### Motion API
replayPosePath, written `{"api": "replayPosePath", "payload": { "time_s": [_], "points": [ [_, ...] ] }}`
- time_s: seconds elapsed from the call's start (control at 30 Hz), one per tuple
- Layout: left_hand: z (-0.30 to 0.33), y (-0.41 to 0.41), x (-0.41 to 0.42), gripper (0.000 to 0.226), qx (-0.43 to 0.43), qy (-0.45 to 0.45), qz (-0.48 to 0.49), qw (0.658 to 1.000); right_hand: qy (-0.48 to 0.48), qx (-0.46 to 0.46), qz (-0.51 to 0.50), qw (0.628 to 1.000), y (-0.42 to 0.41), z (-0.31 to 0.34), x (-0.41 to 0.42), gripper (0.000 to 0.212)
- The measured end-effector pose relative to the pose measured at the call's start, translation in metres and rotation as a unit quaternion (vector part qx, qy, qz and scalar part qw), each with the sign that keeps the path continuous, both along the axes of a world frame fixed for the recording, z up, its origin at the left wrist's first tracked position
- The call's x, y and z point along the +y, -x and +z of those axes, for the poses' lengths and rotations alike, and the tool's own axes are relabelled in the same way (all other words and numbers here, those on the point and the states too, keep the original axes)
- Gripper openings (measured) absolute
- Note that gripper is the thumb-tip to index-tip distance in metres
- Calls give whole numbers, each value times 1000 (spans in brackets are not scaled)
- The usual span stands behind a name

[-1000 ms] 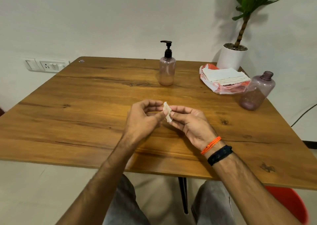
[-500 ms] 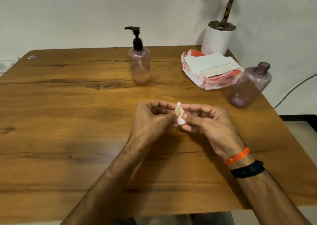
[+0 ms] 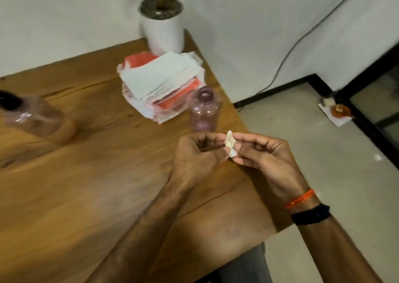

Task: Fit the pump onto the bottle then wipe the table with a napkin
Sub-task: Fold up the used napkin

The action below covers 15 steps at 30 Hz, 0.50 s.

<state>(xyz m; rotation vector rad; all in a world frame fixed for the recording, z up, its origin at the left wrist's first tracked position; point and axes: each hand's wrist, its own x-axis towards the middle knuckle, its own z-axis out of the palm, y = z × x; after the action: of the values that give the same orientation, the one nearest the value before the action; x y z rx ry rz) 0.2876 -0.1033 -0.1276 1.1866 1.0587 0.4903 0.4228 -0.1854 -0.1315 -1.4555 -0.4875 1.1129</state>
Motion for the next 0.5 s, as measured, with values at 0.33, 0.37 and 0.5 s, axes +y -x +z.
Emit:
{"api": "replayPosePath", "payload": {
  "time_s": [0.33,0.37,0.5],
  "points": [
    [-48,-181,-19,22,96,6,-62,993,65,-61,-135,987,-144,-59,-34,14],
    [-56,-196,-20,23,109,8,-71,991,75,-55,-141,986,-155,-68,-37,14],
    [-102,-253,-26,35,152,64,-101,981,134,-17,-158,978,-196,-114,-50,20]
  ]
}}
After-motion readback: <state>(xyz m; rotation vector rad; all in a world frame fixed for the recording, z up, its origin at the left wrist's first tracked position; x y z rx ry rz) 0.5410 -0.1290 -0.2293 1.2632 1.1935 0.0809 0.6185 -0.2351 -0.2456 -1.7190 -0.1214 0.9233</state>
